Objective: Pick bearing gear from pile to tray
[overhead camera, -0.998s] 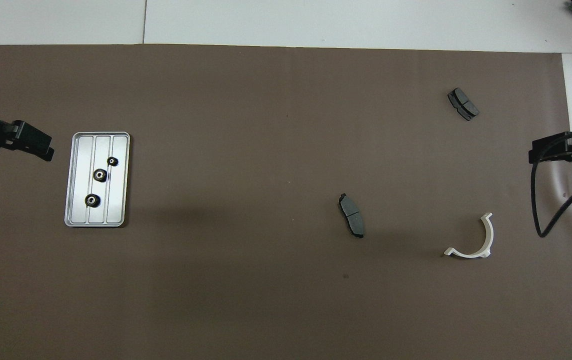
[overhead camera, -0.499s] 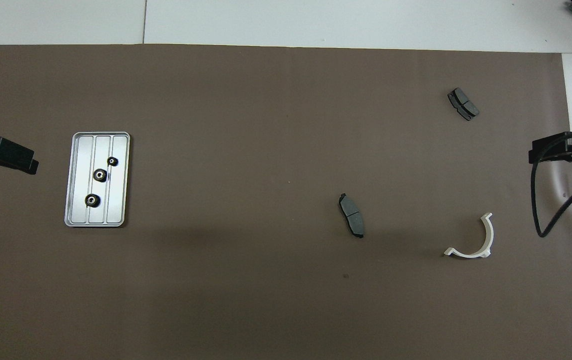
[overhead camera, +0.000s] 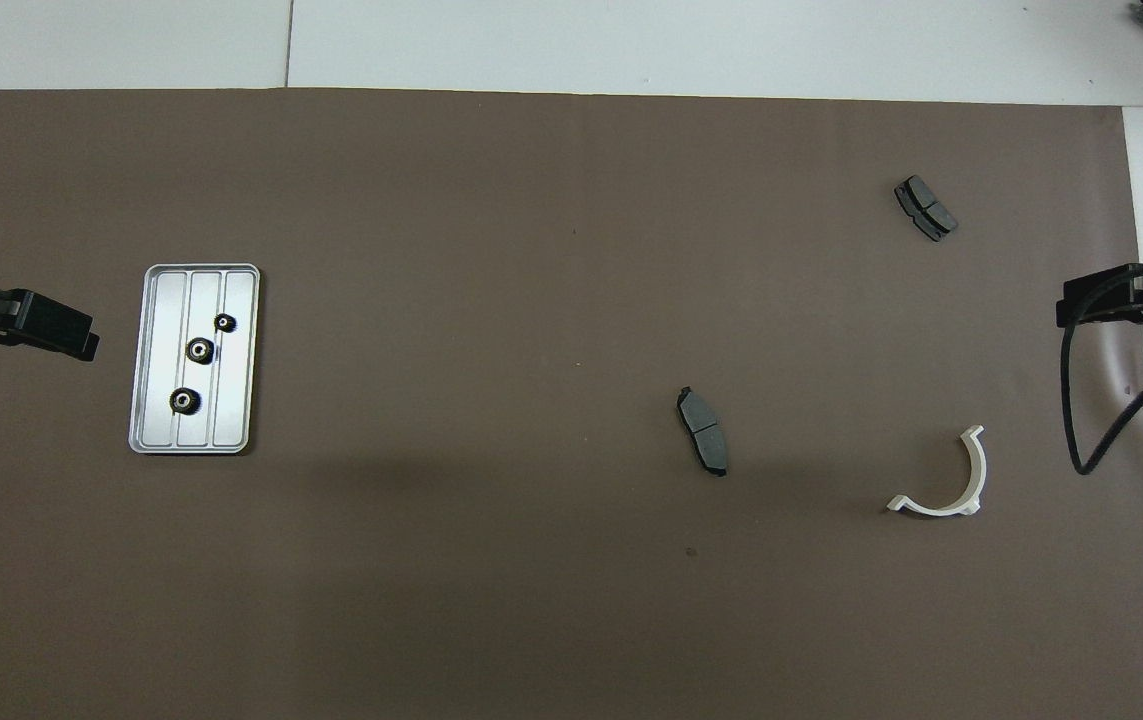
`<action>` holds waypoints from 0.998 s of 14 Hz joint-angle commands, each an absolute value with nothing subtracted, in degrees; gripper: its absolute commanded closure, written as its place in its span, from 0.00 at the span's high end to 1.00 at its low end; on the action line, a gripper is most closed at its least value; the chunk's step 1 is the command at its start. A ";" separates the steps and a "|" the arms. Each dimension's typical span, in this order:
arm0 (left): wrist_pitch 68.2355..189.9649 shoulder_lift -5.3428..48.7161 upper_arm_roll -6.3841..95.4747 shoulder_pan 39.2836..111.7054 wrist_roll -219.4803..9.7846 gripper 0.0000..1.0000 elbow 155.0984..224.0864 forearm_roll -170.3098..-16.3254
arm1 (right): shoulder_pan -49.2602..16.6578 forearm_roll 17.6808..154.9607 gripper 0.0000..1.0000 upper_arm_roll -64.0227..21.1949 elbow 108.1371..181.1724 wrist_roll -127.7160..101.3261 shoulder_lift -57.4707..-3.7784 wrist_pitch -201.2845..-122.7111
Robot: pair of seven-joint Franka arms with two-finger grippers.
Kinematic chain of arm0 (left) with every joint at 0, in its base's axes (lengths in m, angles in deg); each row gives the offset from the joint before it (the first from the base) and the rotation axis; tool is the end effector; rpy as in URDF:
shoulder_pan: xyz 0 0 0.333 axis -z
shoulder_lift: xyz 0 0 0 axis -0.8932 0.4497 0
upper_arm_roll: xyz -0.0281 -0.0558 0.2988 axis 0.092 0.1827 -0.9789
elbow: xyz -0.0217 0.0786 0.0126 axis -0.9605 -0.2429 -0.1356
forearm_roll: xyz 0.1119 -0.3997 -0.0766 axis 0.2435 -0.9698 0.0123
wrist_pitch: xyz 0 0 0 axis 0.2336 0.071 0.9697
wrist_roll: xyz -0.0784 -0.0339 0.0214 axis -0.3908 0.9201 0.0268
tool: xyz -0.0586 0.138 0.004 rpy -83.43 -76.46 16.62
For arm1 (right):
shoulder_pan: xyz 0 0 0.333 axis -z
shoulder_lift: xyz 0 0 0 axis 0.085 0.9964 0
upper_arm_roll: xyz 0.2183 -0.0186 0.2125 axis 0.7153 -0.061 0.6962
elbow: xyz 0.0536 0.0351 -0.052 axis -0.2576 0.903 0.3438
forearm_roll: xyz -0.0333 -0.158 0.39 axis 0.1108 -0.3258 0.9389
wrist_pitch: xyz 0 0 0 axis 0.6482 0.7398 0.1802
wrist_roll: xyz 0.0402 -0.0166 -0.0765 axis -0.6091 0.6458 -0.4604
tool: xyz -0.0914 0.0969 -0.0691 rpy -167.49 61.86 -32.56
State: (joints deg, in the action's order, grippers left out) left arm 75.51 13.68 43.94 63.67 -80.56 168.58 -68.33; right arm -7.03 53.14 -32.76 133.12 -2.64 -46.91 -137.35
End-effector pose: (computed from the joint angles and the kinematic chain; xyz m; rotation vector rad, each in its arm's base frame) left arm 0.5794 -0.0288 0.5599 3.1114 -0.3180 -0.1456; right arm 0.5840 -0.0272 0.5682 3.0953 -0.1182 0.0457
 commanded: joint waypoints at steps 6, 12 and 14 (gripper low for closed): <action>83.17 11.98 43.80 63.28 -88.77 1.00 171.18 -68.18 | -6.90 54.24 1.00 -32.83 134.51 -2.03 -48.07 -137.92; 82.65 11.89 43.54 63.10 -88.26 1.00 171.36 -68.09 | -6.90 54.15 1.00 -32.83 134.51 -2.03 -48.08 -137.92; 83.00 11.89 43.54 63.19 -88.35 1.00 171.54 -68.09 | -6.90 54.15 1.00 -32.83 134.51 -2.03 -48.08 -137.92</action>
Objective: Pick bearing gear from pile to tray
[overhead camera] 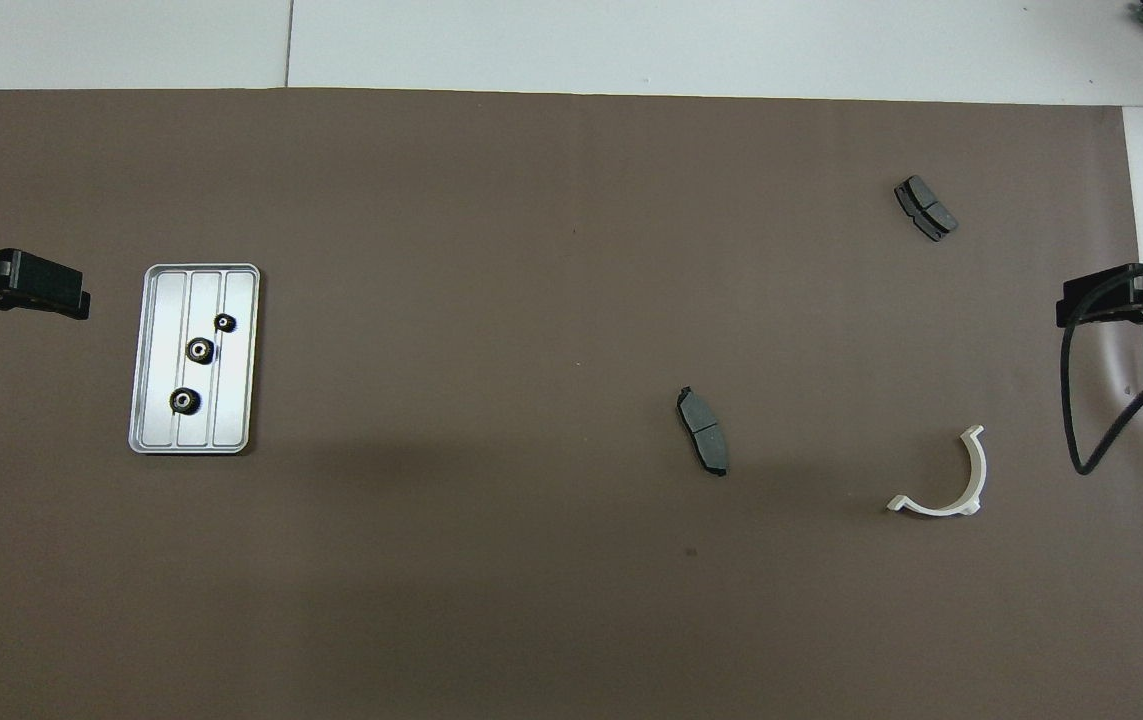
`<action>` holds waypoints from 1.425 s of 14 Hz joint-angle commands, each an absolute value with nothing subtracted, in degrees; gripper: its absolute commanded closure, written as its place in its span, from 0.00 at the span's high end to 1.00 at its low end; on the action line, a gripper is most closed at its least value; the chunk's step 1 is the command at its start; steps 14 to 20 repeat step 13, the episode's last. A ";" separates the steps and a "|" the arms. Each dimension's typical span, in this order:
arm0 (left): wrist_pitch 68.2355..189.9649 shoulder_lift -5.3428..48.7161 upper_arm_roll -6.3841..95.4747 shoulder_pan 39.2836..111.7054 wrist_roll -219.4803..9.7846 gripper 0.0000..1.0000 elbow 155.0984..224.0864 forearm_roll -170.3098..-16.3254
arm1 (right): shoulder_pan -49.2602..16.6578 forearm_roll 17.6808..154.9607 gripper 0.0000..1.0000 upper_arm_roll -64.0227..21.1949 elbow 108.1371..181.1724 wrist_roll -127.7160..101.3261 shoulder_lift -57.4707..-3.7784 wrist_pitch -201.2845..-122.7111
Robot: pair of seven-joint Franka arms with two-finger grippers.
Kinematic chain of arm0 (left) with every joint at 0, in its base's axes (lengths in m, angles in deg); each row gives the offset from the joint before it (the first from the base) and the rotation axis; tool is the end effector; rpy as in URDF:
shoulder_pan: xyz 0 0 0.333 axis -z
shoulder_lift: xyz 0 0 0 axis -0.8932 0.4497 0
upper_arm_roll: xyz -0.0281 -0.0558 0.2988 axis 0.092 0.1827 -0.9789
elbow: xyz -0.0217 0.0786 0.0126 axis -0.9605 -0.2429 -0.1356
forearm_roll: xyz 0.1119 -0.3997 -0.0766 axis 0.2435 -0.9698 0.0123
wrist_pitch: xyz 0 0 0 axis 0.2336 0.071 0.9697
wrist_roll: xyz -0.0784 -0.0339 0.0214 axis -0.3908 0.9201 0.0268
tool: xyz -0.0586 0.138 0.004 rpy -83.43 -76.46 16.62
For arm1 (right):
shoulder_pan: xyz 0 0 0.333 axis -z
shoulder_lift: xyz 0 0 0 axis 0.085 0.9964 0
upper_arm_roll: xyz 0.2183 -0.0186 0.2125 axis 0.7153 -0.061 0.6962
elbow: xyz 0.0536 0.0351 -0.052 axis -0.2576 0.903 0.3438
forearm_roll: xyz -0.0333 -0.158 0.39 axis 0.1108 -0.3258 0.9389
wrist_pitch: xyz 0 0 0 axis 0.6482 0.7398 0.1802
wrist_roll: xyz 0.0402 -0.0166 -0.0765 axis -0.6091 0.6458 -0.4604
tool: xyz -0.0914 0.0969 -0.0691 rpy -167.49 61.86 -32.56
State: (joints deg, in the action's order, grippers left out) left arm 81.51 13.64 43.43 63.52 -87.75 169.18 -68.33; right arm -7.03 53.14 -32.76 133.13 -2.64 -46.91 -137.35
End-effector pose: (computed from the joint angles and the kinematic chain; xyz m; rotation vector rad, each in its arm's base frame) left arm 0.5948 -0.0227 0.5636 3.1345 -0.1041 0.0023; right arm 0.5840 -0.0272 0.5681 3.0953 -0.1182 0.0454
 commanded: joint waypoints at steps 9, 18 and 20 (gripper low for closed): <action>83.27 11.54 43.45 62.93 -83.27 1.00 172.33 -68.09 | -6.90 54.15 1.00 -32.83 134.51 -2.03 -48.08 -137.92; 83.27 11.54 43.36 63.01 -83.95 1.00 172.33 -68.09 | -6.90 54.15 1.00 -32.83 134.51 -2.03 -47.99 -137.92; 83.27 11.54 43.36 63.01 -83.95 1.00 172.33 -68.09 | -6.90 54.15 1.00 -32.83 134.51 -2.03 -47.99 -137.92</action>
